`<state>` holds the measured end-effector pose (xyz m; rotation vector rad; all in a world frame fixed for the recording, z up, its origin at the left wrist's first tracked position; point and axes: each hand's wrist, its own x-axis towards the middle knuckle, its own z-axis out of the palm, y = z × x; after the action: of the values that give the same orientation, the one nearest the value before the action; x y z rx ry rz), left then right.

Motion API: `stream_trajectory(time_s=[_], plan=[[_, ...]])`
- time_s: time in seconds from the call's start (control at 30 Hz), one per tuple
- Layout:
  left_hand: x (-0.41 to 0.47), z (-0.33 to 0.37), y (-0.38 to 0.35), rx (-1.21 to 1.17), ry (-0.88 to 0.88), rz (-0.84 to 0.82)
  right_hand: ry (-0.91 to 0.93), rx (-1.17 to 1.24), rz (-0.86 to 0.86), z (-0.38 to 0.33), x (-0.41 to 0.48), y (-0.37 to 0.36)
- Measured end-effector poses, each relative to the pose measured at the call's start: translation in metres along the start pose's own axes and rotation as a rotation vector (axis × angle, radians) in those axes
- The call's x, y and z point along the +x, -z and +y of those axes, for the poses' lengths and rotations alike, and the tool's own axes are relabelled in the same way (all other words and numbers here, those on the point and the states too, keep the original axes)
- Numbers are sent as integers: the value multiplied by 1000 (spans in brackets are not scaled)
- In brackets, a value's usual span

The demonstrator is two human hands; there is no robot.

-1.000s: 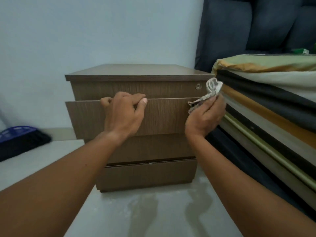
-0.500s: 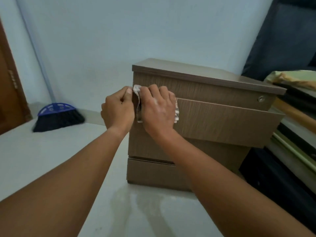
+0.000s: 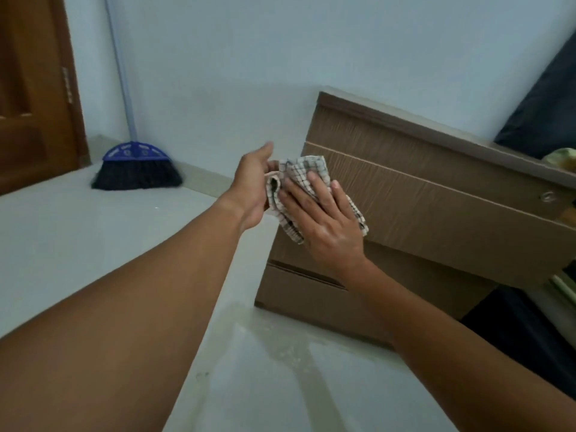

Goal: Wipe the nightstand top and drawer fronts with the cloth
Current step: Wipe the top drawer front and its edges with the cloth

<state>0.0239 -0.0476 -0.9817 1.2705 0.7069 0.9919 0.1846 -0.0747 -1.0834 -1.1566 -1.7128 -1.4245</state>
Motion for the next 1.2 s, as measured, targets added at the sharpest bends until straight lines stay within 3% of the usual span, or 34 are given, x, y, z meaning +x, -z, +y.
stream_trajectory(time_s=[0.17,0.37,0.57,0.67,0.83,1.03,1.2], plan=[[0,7,17,245,-86,58,50,-79,-15,-9,-24,-14],[-3,9,88,235,-197,113,196,-153,-172,-4,-53,-28],[3,7,156,118,-230,202,-97,-74,-185,-39,10,-30],[-3,16,171,83,-235,233,-109,-49,-168,-70,65,-41],[-23,0,186,-30,-158,282,159,13,-197,-138,83,-63],[-65,-17,245,-72,-182,475,458,60,-185,-200,64,-87],[-82,-13,257,9,-196,740,500,65,-159,-179,49,-92]])
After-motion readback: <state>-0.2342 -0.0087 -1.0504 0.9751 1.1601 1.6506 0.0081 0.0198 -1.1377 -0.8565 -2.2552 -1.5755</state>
